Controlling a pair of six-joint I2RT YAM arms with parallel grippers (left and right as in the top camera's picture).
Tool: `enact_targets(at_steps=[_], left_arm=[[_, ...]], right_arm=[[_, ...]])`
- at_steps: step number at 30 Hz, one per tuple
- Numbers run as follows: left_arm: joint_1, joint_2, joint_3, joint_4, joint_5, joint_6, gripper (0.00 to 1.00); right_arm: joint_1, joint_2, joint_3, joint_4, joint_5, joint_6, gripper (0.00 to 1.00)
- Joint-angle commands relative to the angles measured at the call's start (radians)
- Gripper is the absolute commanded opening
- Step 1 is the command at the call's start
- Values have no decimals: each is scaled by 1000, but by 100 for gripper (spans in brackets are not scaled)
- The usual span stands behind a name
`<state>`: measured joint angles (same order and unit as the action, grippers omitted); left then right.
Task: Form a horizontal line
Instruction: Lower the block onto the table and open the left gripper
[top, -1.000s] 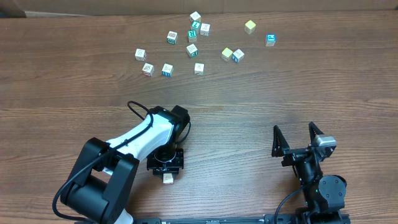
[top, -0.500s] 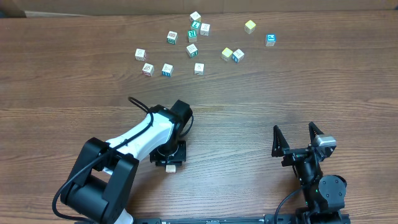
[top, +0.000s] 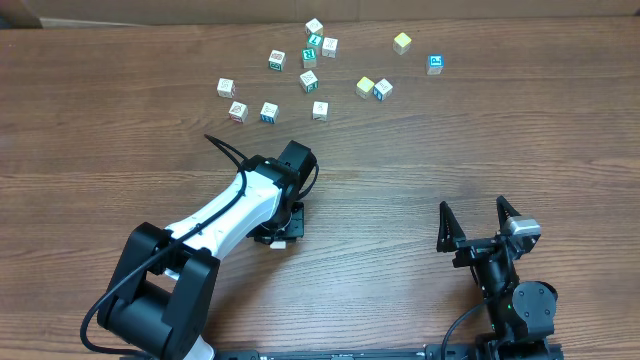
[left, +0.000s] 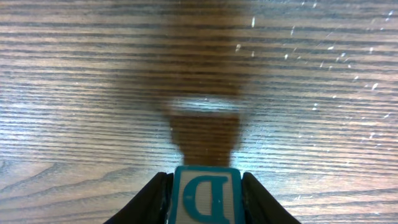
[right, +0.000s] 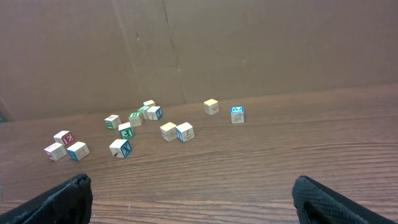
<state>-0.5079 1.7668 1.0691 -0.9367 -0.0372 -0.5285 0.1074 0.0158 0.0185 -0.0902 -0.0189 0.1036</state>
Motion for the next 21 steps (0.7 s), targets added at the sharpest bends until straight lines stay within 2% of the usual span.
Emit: enact_targets(at_steps=[1,5,9,12,21], left_arm=[[5,-13,14,-10,-18,1,34],[4,-13,13,-18,-18,0,35],[4,-13,13,-19,-18,0,45],[4,-13,13,-28,-14,0,38],[3,-13,13,-32,21,-24,31]], right_arm=[[3,-5,-10,6,2,-7,100],[3,-5,-10,6,2,-7,100],[3,-5,-10,6,2,-7,100],[3,-5,-10,6,2,-7,100],[3,-5,-10,6,2,-7,100]])
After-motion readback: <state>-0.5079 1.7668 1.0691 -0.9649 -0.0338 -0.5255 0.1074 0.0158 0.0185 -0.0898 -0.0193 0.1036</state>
